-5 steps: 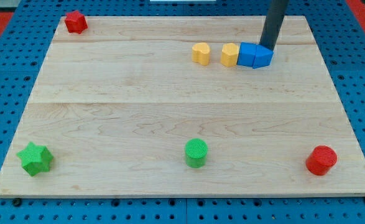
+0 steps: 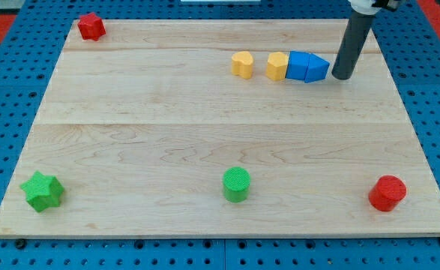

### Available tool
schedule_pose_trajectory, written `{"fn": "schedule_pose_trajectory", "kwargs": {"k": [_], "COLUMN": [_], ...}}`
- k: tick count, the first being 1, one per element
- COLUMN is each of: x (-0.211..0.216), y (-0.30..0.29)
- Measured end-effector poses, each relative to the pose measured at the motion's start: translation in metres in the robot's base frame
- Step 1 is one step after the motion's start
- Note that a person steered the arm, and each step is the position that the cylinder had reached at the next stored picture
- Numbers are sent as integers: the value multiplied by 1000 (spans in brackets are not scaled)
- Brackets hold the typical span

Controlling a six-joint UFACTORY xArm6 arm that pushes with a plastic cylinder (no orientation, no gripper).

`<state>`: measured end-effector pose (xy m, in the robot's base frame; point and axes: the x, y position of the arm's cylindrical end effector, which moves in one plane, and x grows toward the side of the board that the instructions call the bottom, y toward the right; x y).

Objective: Push the blue blocks into the yellow blocks

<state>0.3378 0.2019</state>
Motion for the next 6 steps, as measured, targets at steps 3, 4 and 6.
{"fn": "schedule_pose_trajectory", "kwargs": {"k": [3, 4, 6], "x": [-13, -5, -5], "y": [-1, 0, -4]}}
